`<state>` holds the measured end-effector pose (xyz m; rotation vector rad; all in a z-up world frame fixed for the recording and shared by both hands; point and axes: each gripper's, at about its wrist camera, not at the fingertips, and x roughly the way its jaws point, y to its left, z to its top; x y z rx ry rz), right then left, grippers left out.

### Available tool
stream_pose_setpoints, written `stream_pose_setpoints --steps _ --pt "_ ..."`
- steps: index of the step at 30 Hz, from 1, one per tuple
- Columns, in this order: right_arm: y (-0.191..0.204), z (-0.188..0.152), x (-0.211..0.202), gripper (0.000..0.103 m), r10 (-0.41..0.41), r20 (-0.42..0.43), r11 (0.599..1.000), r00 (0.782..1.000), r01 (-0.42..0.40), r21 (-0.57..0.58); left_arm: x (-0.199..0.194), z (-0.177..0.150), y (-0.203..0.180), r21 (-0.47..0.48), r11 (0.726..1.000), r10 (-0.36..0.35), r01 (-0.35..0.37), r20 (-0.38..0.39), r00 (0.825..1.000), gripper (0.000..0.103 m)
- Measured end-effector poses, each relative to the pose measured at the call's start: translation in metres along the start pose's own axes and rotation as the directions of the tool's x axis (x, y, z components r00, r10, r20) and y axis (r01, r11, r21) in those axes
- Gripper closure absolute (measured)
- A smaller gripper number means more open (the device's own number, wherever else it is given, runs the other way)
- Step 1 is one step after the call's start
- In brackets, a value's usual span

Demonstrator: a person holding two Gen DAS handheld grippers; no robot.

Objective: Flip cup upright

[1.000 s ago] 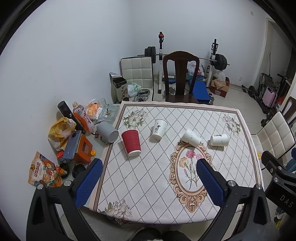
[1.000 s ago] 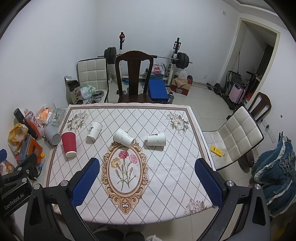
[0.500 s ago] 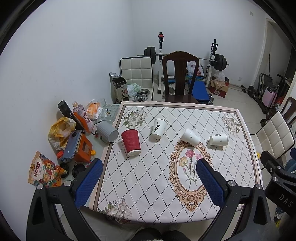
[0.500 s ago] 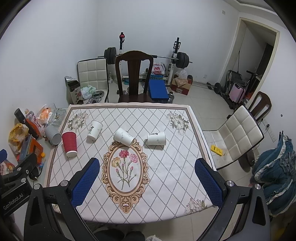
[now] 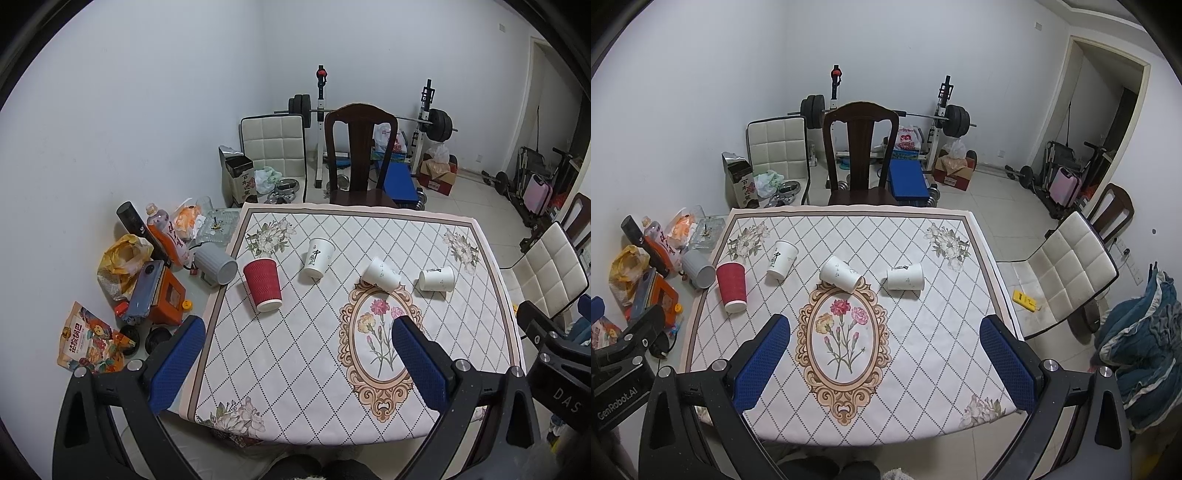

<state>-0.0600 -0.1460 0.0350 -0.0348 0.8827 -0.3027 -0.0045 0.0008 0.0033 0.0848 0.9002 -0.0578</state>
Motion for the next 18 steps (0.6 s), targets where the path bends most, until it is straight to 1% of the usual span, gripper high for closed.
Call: stream_pose_setpoints --steps 13,16,18 --pt "0.000 0.000 -0.002 0.000 0.007 -0.007 1.000 1.000 -0.007 -0.003 -0.003 0.004 -0.003 -0.005 1.000 0.001 -0.001 -0.009 1.000 0.000" --pt "0.001 0.004 0.002 0.000 0.013 -0.007 1.000 1.000 -0.013 -0.001 0.005 0.005 -0.008 -0.011 1.000 0.007 -0.007 -0.027 1.000 0.000" --pt "-0.002 0.004 0.016 0.000 0.015 -0.031 1.000 0.999 -0.015 0.002 0.017 0.004 -0.012 -0.020 1.000 0.016 -0.017 -0.039 0.999 0.000"
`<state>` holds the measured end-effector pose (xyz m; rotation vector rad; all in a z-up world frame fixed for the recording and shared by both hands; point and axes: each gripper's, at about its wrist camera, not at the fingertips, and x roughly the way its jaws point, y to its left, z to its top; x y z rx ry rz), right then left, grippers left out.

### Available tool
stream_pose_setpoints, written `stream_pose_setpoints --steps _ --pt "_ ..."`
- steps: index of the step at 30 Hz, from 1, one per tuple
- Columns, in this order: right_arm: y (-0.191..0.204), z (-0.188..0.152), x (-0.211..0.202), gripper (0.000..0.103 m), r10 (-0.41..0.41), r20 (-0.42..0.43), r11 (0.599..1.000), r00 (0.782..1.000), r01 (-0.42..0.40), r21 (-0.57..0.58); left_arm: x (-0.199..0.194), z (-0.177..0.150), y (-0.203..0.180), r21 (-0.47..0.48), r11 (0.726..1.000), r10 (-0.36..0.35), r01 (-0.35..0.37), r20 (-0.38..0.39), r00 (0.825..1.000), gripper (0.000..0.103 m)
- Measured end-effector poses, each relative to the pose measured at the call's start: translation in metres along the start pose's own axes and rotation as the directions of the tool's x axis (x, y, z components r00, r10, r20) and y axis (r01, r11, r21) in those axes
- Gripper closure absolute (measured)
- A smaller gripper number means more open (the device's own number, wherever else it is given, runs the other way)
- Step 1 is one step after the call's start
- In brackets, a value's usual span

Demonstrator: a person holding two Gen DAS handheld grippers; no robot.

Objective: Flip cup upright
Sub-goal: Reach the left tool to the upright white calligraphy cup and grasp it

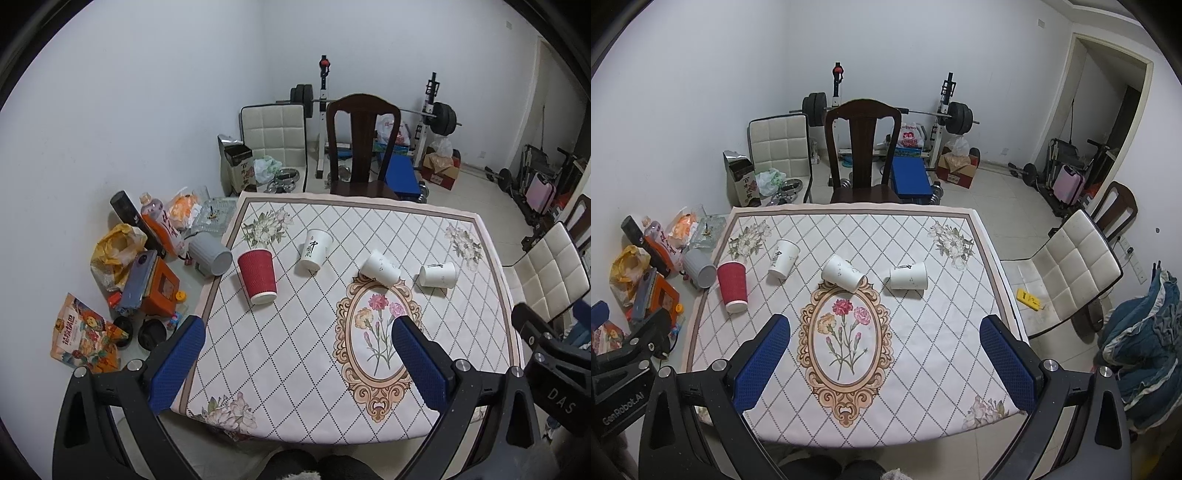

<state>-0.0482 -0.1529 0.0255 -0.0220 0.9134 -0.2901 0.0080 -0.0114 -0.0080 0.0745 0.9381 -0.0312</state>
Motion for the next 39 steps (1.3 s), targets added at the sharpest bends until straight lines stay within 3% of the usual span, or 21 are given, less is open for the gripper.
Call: stream_pose_setpoints --steps 7,13,18,30,36,39 --pt "-0.008 -0.013 0.089 0.000 0.004 -0.134 1.000 0.991 -0.003 0.006 0.077 -0.009 -0.009 -0.011 0.996 0.082 -0.085 -0.132 0.988 0.000" --pt "-0.001 -0.025 0.180 0.000 0.002 -0.275 1.000 0.961 0.000 0.005 0.140 -0.014 -0.016 0.034 0.993 0.117 -0.112 -0.243 0.963 0.000" --pt "0.014 -0.028 0.241 0.000 -0.012 -0.355 1.000 0.935 0.014 0.003 0.201 -0.004 -0.020 0.081 0.993 0.112 -0.090 -0.326 0.939 0.000" --pt "0.055 -0.014 0.369 0.001 -0.063 -0.509 0.997 0.858 0.079 0.011 0.337 0.049 -0.024 0.186 0.981 0.122 -0.048 -0.410 0.904 0.000" --pt "0.059 -0.007 0.401 0.001 -0.074 -0.544 0.994 0.836 0.106 0.026 0.387 0.075 -0.029 0.212 0.977 0.060 0.032 -0.415 0.908 0.000" --pt "0.059 -0.003 0.410 0.001 -0.082 -0.553 0.992 0.829 0.121 0.033 0.411 0.083 -0.034 0.205 0.974 0.011 0.092 -0.450 0.893 0.000"
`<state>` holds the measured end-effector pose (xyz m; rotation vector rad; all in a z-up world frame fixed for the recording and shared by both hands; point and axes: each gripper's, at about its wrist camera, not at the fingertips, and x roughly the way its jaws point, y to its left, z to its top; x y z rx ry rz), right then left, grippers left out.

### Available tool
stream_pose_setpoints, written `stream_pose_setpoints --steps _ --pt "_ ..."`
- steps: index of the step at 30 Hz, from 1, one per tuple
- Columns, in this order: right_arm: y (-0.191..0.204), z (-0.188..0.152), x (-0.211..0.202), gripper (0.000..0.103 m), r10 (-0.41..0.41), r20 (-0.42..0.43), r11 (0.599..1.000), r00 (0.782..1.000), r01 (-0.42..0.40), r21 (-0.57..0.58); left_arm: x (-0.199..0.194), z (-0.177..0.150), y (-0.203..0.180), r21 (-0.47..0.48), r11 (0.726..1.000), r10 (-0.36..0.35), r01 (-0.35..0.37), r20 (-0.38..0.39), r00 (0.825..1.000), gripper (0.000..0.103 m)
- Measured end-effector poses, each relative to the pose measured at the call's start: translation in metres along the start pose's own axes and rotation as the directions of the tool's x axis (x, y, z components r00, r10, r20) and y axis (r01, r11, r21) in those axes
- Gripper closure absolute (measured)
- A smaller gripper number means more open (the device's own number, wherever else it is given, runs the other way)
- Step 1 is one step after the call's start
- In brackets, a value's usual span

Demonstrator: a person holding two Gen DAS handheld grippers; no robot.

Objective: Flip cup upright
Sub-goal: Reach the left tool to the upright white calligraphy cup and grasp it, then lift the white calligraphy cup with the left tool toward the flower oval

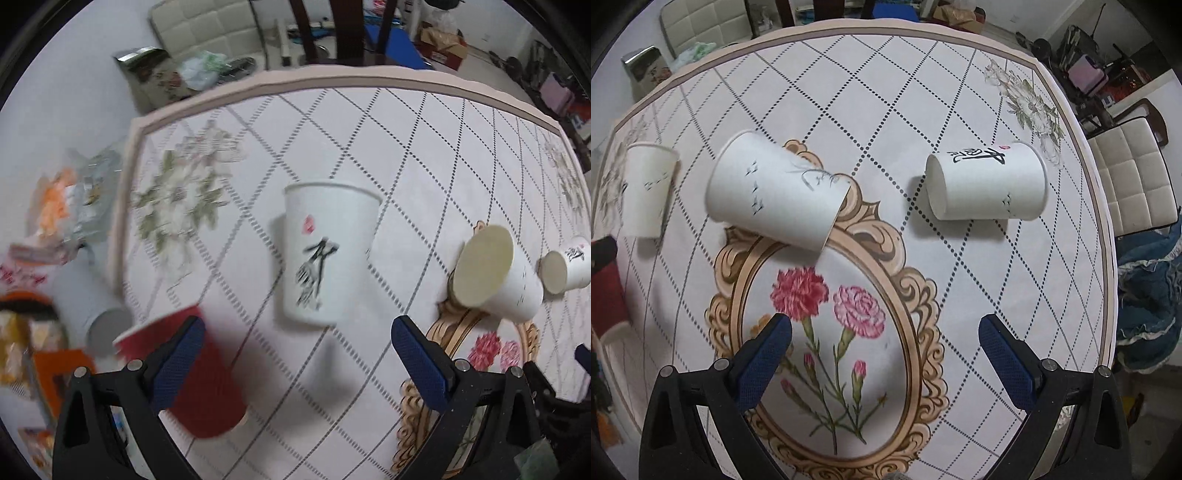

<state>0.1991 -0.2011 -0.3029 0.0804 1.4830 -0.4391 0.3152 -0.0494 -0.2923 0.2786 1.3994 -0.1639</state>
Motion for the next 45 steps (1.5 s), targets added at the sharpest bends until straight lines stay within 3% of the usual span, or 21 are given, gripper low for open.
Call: stream_pose_setpoints --steps 4,11,19,31,38,45 --pt "0.001 0.008 0.003 0.001 -0.019 -0.004 1.000 1.000 0.019 0.014 0.022 0.018 -0.004 0.027 0.999 -0.035 0.036 -0.020 0.999 0.005" --pt "-0.003 0.013 0.010 0.001 -0.041 -0.017 0.998 0.999 0.042 0.037 0.048 0.031 -0.009 0.053 0.996 -0.065 0.067 -0.043 0.997 0.045" --pt "-0.010 0.011 0.004 0.003 -0.051 -0.006 0.998 0.999 0.051 0.043 0.038 0.018 -0.008 0.029 0.998 -0.058 0.058 -0.001 0.998 0.046" --pt "-0.036 -0.023 -0.021 0.003 0.006 0.018 1.000 1.000 -0.006 0.019 -0.037 -0.068 -0.024 -0.052 0.998 -0.045 0.047 0.047 0.998 0.046" --pt "-0.055 -0.053 -0.020 0.003 0.029 0.023 0.999 0.999 -0.028 -0.047 -0.051 -0.126 -0.053 -0.153 0.986 -0.073 0.072 -0.005 0.997 0.046" --pt "-0.081 -0.073 0.002 0.003 0.034 -0.005 0.996 0.999 -0.034 -0.080 -0.025 -0.173 -0.097 -0.227 0.969 -0.118 0.093 -0.099 0.988 0.046"
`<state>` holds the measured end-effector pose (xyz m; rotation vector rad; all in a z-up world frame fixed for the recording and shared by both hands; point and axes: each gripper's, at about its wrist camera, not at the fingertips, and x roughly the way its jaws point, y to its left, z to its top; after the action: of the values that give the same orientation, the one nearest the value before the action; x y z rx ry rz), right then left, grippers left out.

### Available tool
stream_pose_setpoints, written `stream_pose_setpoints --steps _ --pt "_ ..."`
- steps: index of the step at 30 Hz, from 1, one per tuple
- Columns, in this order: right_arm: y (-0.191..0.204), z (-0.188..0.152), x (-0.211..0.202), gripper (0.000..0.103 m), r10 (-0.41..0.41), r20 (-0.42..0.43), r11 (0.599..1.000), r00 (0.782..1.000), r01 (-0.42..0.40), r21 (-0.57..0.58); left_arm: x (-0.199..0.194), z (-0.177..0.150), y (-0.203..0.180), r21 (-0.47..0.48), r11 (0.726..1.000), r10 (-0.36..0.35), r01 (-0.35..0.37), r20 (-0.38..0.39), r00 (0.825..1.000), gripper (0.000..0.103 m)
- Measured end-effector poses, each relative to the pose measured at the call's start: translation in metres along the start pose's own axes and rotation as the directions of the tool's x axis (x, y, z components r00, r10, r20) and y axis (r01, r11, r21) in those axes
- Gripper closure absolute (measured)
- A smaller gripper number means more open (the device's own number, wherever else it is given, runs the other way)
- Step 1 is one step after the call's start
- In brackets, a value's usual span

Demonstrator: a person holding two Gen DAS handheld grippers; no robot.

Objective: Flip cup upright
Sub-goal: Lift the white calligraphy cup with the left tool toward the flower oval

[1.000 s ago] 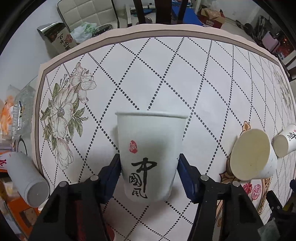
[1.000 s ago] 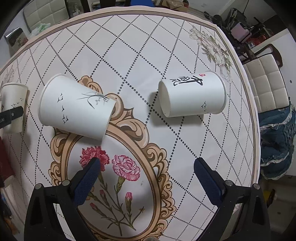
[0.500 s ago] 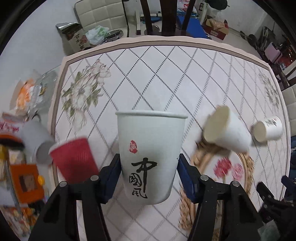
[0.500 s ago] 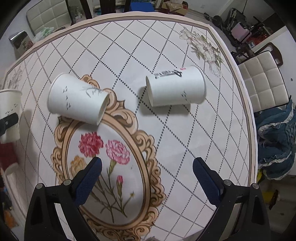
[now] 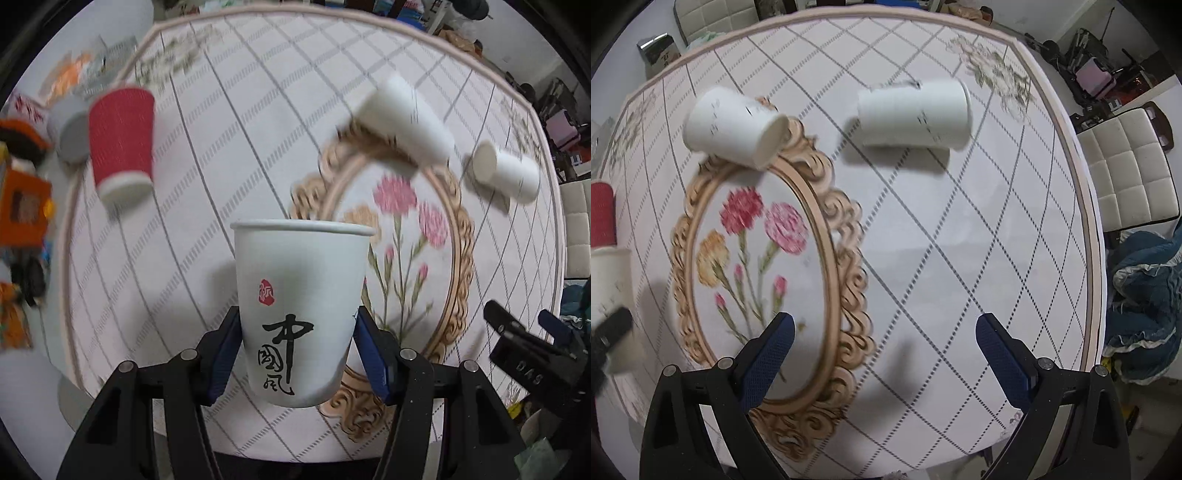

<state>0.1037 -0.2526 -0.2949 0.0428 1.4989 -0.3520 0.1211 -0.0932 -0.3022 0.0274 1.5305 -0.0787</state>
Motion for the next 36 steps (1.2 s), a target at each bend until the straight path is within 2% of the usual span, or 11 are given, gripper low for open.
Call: stream_pose_setpoints --steps 8,23,25,27,28,29,36 --pt "-0.022 -0.015 0.018 0.003 -0.034 -0.030 0.999 0.999 0.034 0.004 0.034 -0.018 -0.017 -0.002 1.000 -0.023 0.023 -0.070 0.997 0.046" --pt "-0.046 -0.012 0.027 0.003 -0.059 -0.052 0.997 0.997 0.062 0.049 0.053 -0.027 -0.020 0.058 0.998 0.005 0.000 -0.094 0.996 0.044" --pt "-0.048 -0.010 0.027 0.003 -0.057 -0.051 0.997 0.997 0.059 0.055 0.059 -0.024 -0.025 0.052 0.999 0.015 -0.010 -0.098 0.995 0.040" --pt "-0.050 -0.012 0.028 0.003 -0.056 -0.048 0.997 0.997 0.059 0.056 0.061 -0.018 -0.021 0.052 0.998 0.032 -0.027 -0.093 0.995 0.013" --pt "-0.050 -0.012 0.029 0.003 -0.056 -0.048 0.997 0.997 0.058 0.056 0.062 -0.018 -0.018 0.057 0.998 0.037 -0.032 -0.089 0.995 0.008" --pt "-0.049 -0.013 0.029 0.003 -0.056 -0.049 0.997 0.997 0.058 0.055 0.062 -0.017 -0.016 0.064 0.997 0.041 -0.035 -0.087 0.995 0.005" --pt "-0.037 -0.018 0.029 0.003 -0.060 -0.054 0.997 0.997 0.062 0.036 0.059 -0.014 -0.004 0.058 0.998 0.028 -0.023 -0.086 0.996 0.005"
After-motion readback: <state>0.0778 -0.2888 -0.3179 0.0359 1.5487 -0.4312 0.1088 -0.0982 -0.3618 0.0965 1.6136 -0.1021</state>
